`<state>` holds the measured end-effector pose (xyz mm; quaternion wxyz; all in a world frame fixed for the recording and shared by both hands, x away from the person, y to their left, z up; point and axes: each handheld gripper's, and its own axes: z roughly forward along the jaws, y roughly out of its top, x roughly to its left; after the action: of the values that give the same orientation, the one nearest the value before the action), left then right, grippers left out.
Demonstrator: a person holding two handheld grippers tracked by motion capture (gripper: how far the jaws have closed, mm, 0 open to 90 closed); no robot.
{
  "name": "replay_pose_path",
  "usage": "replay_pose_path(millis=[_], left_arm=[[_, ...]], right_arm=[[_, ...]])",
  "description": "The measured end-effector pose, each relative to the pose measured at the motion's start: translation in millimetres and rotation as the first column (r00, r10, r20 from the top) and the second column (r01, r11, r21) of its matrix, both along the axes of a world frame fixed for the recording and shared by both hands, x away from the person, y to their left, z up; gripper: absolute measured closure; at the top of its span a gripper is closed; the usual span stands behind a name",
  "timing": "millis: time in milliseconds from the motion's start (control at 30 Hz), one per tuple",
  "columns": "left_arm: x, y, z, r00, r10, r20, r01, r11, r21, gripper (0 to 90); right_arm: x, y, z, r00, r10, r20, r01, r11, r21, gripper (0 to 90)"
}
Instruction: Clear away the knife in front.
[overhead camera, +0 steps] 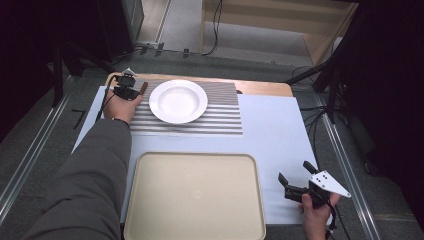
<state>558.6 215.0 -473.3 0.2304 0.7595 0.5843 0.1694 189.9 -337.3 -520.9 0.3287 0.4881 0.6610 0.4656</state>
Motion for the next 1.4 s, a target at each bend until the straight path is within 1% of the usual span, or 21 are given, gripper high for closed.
replay_pose_path(millis=[133, 167, 200, 233, 333, 400, 500, 633, 667, 700, 767, 867, 900, 967, 1000, 1033, 1067, 1200, 1233, 1267, 1400], left_arm=[[-5.6, 3.8, 8.1, 1.0000, -0.008, 0.005, 0.008, 0.9998, -0.017, 77.0], [-7.2, 4.2, 10.4, 0.9999, -0.013, 0.006, 0.013, 0.9998, -0.013, 77.0], [-8.6, 3.8, 11.7, 0.9999, -0.010, 0.011, 0.011, 0.9997, -0.021, 77.0], [-12.2, 4.3, 15.9, 0.9996, -0.022, 0.017, 0.022, 0.9993, -0.032, 77.0], [-16.2, 4.4, 19.8, 0.9994, -0.024, 0.023, 0.025, 0.9990, -0.038, 77.0], [-20.1, 4.2, 23.5, 0.9992, -0.033, 0.024, 0.034, 0.9989, -0.031, 77.0], [-27.6, 4.6, 29.2, 0.9984, -0.040, 0.040, 0.041, 0.9983, -0.042, 77.0], [-37.2, 4.4, 34.7, 0.9973, -0.054, 0.049, 0.057, 0.9972, -0.049, 77.0], [-42.3, 3.7, 37.2, 0.9967, -0.060, 0.055, 0.063, 0.9965, -0.054, 77.0], [-42.3, 3.7, 37.2, 0.9967, -0.060, 0.055, 0.063, 0.9965, -0.054, 77.0], [-47.9, 2.5, 39.2, 0.9962, -0.066, 0.057, 0.069, 0.9956, -0.063, 77.0], [-56.9, 0.5, 42.7, 0.9951, -0.075, 0.065, 0.079, 0.9952, -0.059, 77.0], [-59.4, 0.4, 43.9, 0.9949, -0.078, 0.064, 0.082, 0.9946, -0.064, 77.0], [-67.7, 0.5, 47.9, 0.9940, -0.085, 0.069, 0.091, 0.9927, -0.079, 77.0], [-67.7, 0.5, 47.9, 0.9940, -0.085, 0.069, 0.091, 0.9927, -0.079, 77.0], [-73.4, 0.6, 50.0, 0.9930, -0.098, 0.066, 0.103, 0.9910, -0.085, 77.0], [-73.4, 0.6, 50.0, 0.9930, -0.098, 0.066, 0.103, 0.9910, -0.085, 77.0], [-86.8, 0.9, 52.6, 0.9914, -0.109, 0.073, 0.116, 0.9882, -0.100, 77.0], [-93.4, 1.1, 53.3, 0.9906, -0.114, 0.076, 0.121, 0.9873, -0.102, 77.0], [-93.4, 1.1, 53.3, 0.9906, -0.114, 0.076, 0.121, 0.9873, -0.102, 77.0], [-106.1, 1.7, 54.2, 0.9880, -0.134, 0.078, 0.142, 0.9830, -0.117, 77.0]], right_arm=[[0.7, -0.5, 0.1, 1.0000, 0.004, 0.000, -0.004, 1.0000, 0.004, 0.0], [0.9, -0.6, 0.1, 1.0000, 0.003, -0.002, -0.003, 1.0000, 0.009, 0.0], [0.9, -0.6, 0.1, 1.0000, 0.003, -0.002, -0.003, 1.0000, 0.009, 0.0], [1.0, -0.9, 0.2, 1.0000, 0.004, -0.003, -0.004, 0.9999, 0.012, 0.0], [0.9, -1.2, 0.3, 1.0000, 0.006, -0.003, -0.006, 0.9999, 0.015, 0.0], [0.8, -1.4, 0.3, 1.0000, 0.005, -0.004, -0.005, 0.9998, 0.019, 0.0], [0.6, -1.7, 0.4, 1.0000, 0.008, -0.003, -0.008, 0.9998, 0.019, 0.0], [0.6, -1.6, 0.4, 1.0000, 0.008, -0.003, -0.008, 0.9998, 0.019, 0.0], [0.6, -2.1, 0.4, 1.0000, 0.009, -0.001, -0.009, 0.9997, 0.021, 0.0], [0.6, -2.1, 0.4, 1.0000, 0.009, -0.001, -0.009, 0.9997, 0.021, 0.0], [0.7, -2.3, 0.4, 1.0000, 0.009, -0.002, -0.009, 0.9997, 0.021, 0.0], [0.8, -1.6, 0.4, 1.0000, 0.007, -0.003, -0.007, 0.9998, 0.019, 0.0], [0.9, -1.4, 0.4, 1.0000, 0.008, -0.004, -0.008, 0.9998, 0.017, 0.0], [1.0, -1.4, 0.4, 1.0000, 0.006, -0.005, -0.006, 0.9998, 0.018, 0.0], [1.0, -1.4, 0.3, 1.0000, 0.006, -0.005, -0.006, 0.9998, 0.017, 0.0], [0.9, -1.4, 0.3, 1.0000, 0.007, -0.006, -0.007, 0.9998, 0.016, 0.0], [0.9, -1.3, 0.3, 1.0000, 0.008, -0.005, -0.008, 0.9999, 0.014, 0.0], [1.1, -0.6, 0.2, 0.9999, 0.008, -0.006, -0.008, 0.9999, 0.009, 0.0], [1.1, -0.6, 0.2, 1.0000, 0.007, -0.007, -0.007, 0.9999, 0.007, 0.0], [1.1, -0.6, 0.2, 1.0000, 0.007, -0.007, -0.007, 0.9999, 0.007, 0.0], [1.5, 0.0, 0.1, 0.9999, 0.007, -0.008, -0.007, 1.0000, 0.000, 0.0]])
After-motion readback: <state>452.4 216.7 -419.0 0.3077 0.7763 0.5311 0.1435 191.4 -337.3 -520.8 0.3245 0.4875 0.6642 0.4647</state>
